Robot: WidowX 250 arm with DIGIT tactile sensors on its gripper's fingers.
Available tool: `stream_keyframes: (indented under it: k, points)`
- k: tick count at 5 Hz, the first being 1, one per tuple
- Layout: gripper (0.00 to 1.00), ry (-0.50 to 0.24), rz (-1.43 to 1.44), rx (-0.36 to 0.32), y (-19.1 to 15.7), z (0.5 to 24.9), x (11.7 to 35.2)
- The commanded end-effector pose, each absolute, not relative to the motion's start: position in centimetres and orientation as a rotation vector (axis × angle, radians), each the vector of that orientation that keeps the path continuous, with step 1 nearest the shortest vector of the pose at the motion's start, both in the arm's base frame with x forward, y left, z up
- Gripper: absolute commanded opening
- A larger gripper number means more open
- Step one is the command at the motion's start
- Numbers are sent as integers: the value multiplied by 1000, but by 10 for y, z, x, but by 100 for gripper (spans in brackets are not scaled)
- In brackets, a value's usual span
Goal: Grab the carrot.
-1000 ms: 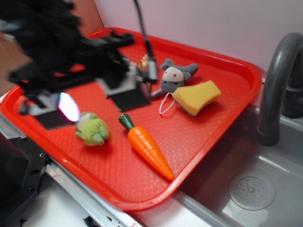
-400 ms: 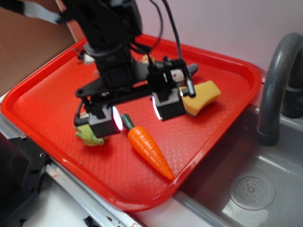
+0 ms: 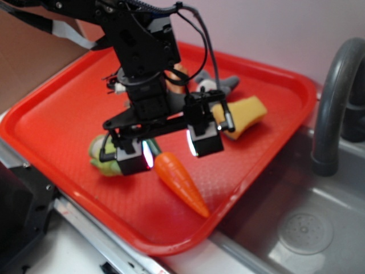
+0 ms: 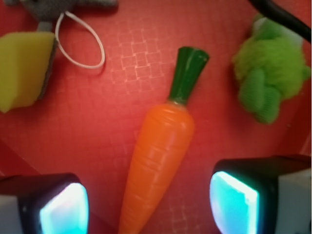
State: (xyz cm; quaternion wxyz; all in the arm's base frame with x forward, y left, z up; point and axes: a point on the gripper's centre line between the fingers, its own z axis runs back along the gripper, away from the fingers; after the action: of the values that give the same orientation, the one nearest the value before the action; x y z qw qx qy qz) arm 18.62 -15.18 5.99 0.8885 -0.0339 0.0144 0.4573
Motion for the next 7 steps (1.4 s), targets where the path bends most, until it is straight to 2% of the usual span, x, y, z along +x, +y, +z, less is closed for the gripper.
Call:
stream_keyframes:
  k: [1,2,3,4,5,7]
  points:
    - [100,83,941,-117,-144,39,197]
    - [100,112,947,-115,-140,30,194]
    - [0,124,947,-116,-140,20,192]
    - [0,78,905,-126,-143,24,193]
    - [0,26,779,-115,-146,40,196]
    - [0,-127,275,-62,-138,139,220]
